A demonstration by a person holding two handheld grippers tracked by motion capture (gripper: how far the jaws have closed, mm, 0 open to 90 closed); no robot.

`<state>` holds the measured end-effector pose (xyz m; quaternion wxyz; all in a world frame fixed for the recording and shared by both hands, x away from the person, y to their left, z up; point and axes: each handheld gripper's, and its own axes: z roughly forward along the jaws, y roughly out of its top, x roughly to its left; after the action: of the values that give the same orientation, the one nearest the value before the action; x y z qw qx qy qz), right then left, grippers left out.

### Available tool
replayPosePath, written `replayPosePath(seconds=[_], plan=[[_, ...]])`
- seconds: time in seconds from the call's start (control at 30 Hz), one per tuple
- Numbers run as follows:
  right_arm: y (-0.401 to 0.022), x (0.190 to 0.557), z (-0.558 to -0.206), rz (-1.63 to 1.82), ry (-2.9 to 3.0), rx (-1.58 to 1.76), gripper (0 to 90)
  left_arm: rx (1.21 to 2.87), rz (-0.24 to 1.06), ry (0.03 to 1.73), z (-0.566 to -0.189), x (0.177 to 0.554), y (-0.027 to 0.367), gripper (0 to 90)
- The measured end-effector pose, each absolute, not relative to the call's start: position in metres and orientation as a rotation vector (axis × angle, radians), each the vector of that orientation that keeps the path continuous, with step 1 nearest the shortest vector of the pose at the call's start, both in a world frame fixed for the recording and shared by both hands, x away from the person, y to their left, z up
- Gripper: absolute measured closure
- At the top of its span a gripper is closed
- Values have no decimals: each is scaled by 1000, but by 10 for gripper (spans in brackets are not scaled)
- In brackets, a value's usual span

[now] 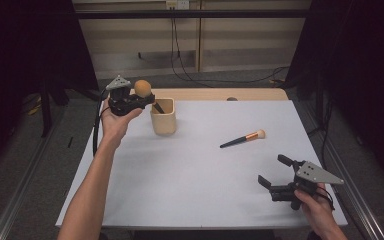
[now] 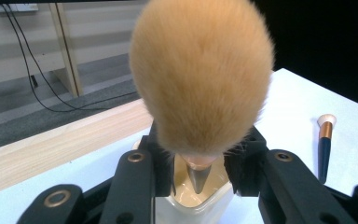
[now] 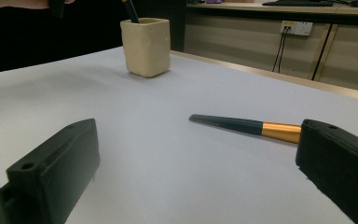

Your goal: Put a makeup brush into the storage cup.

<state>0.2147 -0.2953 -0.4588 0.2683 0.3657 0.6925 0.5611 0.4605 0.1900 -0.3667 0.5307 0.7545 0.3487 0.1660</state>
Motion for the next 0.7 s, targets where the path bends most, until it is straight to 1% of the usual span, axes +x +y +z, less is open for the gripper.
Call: replayPosePath(seconds=[0.47, 0.6, 0.63, 0.7], plan=[[-295, 215, -459, 1502, 1879, 982, 0, 1832, 404, 834, -385, 461, 185, 663], [-295, 215, -459, 1507, 1879, 983, 0, 1809, 387, 853, -390, 461, 185, 649], [-295, 215, -459, 1507, 1878, 984, 0, 1799, 393, 861, -390, 462, 186, 596], [-295, 215, -459, 1504, 1883, 980, 0, 1800, 398, 884, -391, 462, 186, 446]])
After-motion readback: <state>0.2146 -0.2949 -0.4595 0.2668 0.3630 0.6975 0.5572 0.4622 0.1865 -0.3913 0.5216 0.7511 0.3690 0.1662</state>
